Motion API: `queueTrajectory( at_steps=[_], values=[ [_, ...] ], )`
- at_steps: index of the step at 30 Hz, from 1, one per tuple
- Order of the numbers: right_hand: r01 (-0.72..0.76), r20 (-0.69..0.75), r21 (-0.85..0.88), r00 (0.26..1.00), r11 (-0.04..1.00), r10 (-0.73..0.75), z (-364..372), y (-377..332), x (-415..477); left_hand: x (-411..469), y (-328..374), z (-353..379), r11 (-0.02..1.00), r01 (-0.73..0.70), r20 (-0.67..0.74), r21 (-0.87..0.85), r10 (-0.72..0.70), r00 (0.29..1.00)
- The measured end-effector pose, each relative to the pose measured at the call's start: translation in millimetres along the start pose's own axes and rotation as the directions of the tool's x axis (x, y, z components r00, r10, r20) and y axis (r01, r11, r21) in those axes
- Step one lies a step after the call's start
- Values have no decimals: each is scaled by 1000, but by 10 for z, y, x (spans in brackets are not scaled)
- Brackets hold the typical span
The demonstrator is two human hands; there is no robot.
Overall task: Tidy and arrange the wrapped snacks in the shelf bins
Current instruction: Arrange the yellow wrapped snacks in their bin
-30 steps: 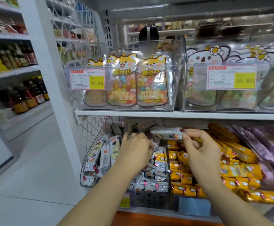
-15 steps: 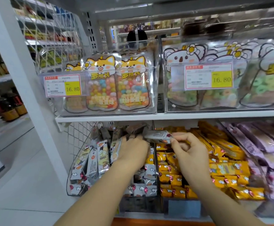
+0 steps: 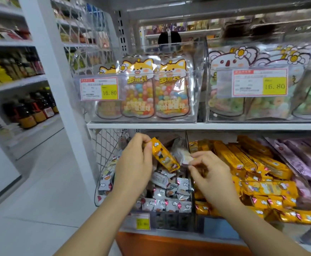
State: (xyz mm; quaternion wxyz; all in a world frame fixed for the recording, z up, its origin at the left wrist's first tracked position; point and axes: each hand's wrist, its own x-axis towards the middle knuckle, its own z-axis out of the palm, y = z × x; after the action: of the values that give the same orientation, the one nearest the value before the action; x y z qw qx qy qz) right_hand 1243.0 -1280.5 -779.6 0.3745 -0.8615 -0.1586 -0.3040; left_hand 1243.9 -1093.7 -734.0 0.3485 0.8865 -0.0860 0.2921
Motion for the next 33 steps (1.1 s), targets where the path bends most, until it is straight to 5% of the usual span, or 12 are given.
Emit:
queueTrajectory(
  at_steps=[3, 7, 15, 25, 27, 30, 33],
  values=[
    [149, 162, -205, 980, 968, -116, 46, 12, -121, -63, -1, -93, 991, 38, -97, -128, -51, 994],
    [221, 249, -244, 955, 944, -159, 36, -32, -212, -132, 32, -132, 972, 81, -127, -220, -111, 986],
    [-22, 177, 64, 984, 998, 10, -236, -189, -200, -191, 270, 58, 907, 108, 2, -407, -118, 993],
    [-129, -3, 12, 992, 992, 129, -695, 190, -281, -136, 675, 536, 892, 92, 194, -443, -5, 981],
    [-181, -86, 5, 980, 984, 181, -769, 342, -322, -151, 659, 617, 928, 91, 264, -360, 8, 964],
    [-290, -238, -7, 930, 957, 280, -873, 566, -317, -199, 480, 667, 999, -45, 291, 27, 35, 956],
    [-382, -314, -41, 882, 923, 351, -985, 706, -262, -223, 348, 696, 932, -84, 377, 353, -59, 924]
  ],
)
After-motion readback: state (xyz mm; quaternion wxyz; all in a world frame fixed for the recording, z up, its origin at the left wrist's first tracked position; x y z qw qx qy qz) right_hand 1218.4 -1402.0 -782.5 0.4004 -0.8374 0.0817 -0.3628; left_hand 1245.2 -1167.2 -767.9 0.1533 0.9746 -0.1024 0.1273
